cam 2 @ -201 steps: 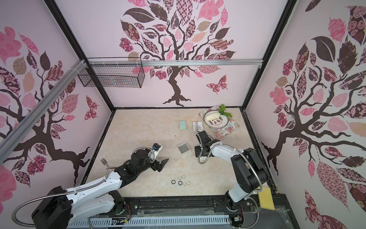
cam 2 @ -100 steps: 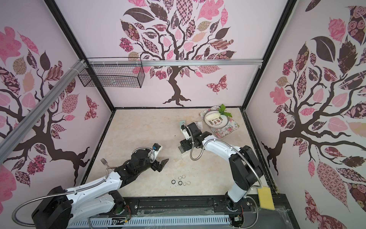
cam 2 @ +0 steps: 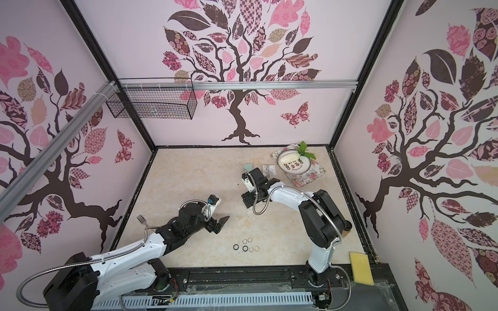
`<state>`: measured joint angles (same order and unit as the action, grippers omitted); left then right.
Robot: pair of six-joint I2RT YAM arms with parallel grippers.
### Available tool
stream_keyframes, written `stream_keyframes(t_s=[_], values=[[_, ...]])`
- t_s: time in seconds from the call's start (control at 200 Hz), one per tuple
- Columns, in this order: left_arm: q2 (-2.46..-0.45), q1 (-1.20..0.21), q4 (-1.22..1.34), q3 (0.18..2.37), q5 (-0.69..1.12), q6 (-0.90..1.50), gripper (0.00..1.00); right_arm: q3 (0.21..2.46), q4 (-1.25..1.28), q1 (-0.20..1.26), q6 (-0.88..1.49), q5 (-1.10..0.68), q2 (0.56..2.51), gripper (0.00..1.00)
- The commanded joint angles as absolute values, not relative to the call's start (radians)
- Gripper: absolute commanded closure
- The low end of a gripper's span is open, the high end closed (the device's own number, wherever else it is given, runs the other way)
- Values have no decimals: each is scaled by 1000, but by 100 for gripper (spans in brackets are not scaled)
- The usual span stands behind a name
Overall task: Take the rings out of the lift-off lid box
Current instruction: Place the lid on the jewelry box.
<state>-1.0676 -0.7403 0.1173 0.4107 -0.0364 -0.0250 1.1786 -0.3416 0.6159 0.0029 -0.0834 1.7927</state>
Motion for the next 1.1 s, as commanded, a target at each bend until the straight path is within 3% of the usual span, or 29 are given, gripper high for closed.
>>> stream_keyframes(t_s=[0.0, 1.095], values=[[-1074, -736, 123, 426, -21, -37, 2, 1229, -342, 627, 19, -88, 1824, 24], [-1093, -732, 127, 423, -9, -38, 2, 1269, -421, 638, 101, 30, 1841, 21]])
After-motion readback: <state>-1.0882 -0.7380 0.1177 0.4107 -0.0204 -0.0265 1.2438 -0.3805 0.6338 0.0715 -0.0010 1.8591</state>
